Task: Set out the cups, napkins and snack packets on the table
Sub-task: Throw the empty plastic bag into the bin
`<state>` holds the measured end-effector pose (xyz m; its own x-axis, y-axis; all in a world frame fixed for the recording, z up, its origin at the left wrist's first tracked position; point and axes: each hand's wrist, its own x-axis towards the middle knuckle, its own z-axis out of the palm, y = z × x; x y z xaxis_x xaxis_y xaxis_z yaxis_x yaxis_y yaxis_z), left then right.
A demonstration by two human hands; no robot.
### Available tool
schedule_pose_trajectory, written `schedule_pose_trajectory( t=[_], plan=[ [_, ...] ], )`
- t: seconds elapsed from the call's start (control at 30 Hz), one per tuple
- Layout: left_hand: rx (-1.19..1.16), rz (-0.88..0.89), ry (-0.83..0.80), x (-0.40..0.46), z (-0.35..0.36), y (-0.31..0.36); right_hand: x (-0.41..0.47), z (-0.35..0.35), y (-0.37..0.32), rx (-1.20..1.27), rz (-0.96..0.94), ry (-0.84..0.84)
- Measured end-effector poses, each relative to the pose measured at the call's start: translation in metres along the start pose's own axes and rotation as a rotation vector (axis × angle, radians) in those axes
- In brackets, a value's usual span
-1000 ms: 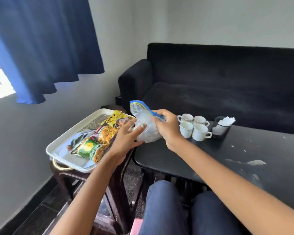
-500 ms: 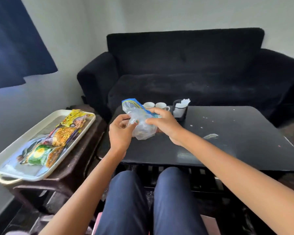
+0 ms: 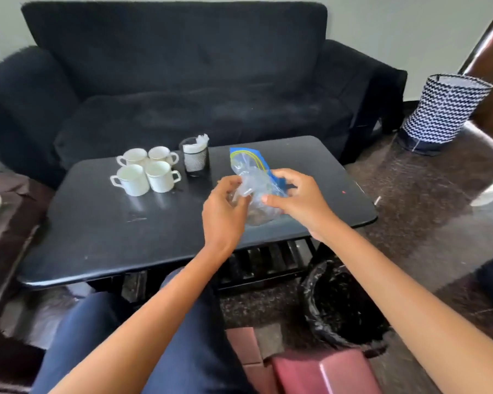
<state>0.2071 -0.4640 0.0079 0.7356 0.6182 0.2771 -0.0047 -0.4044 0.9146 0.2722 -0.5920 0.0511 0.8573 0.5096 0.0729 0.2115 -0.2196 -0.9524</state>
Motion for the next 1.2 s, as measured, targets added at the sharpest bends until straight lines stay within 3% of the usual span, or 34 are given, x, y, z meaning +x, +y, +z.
schedule_pose_trajectory(
  t=[0.23, 0.5, 0.67, 0.8, 0.9, 1.2],
  plan=[
    [0.107, 0.04, -0.228, -0.042, 0.088, -0.01, -0.028, -0.053, 0.087, -0.03, 0.017, 0.318],
    [0.291, 0.047, -0.951, -0.102, 0.157, -0.054, -0.117, -0.076, 0.223, -0.014, 0.346, 0.656],
    [0.313, -0.017, -1.248, -0.138, 0.189, -0.081, -0.164, -0.067, 0.279, -0.044, 0.485, 0.8],
    [0.417, -0.064, -1.365, -0.147, 0.212, -0.101, -0.163, -0.065, 0.304, -0.161, 0.537, 0.841],
    [0.586, -0.006, -1.421, -0.146, 0.228, -0.117, -0.145, -0.067, 0.321, -0.258, 0.561, 0.858],
    [1.027, 0.245, -1.629, -0.135, 0.272, -0.161, -0.101, -0.059, 0.397, -0.648, 0.735, 0.561]
  ],
)
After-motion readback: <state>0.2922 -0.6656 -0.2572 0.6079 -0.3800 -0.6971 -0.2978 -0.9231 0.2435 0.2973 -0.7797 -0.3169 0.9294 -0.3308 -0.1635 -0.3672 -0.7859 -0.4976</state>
